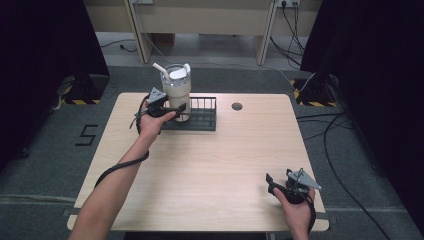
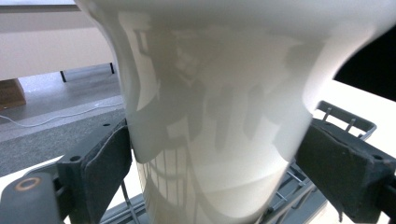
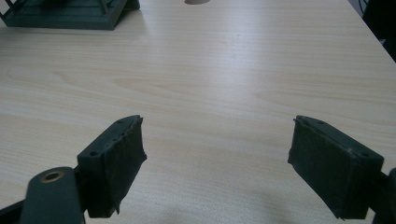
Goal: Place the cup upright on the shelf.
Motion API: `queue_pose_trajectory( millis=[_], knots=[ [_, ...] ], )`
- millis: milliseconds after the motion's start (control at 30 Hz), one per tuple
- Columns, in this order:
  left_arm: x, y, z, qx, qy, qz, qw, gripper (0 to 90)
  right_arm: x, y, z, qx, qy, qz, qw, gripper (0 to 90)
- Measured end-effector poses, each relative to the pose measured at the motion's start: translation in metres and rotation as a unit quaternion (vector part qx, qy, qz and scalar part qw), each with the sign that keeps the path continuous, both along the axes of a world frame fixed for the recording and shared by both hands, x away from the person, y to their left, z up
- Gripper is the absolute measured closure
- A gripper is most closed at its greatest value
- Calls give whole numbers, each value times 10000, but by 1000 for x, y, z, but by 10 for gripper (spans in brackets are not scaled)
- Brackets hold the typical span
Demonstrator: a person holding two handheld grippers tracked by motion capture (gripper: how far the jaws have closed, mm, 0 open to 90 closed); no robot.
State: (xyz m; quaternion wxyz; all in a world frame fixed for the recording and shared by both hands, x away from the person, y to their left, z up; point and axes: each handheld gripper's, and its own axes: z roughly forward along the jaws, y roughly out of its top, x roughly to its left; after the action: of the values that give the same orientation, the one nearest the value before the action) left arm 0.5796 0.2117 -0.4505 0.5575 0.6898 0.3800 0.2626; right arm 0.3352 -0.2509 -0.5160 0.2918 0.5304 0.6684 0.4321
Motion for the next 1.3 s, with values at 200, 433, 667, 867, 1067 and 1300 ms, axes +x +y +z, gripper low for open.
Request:
queue_pose_trajectory(
  millis=[200, 433, 667, 867, 1067, 1300],
  knots=[
    [-7, 5, 5, -8, -62, -71, 10000, 112, 0, 0, 0, 1, -7, -4, 10000, 180],
    [-17, 13, 6, 31, -88, -154, 9998, 143, 0, 0, 0, 29, 1, -6, 10000, 180],
    [-29, 20, 5, 14, -107, -242, 9996, 144, 0, 0, 0, 40, 3, -28, 10000, 179],
    [-41, 27, 8, 25, -195, -273, 9994, 144, 0, 0, 0, 76, 15, -43, 10000, 179],
    [-58, 38, 8, -71, -222, -338, 9992, 144, 0, -1, 0, 78, 4, -53, 10000, 179],
    [-79, 55, 1, -76, -230, -306, 9992, 144, -1, 0, 0, 107, 29, -85, 9999, 179]
  ],
)
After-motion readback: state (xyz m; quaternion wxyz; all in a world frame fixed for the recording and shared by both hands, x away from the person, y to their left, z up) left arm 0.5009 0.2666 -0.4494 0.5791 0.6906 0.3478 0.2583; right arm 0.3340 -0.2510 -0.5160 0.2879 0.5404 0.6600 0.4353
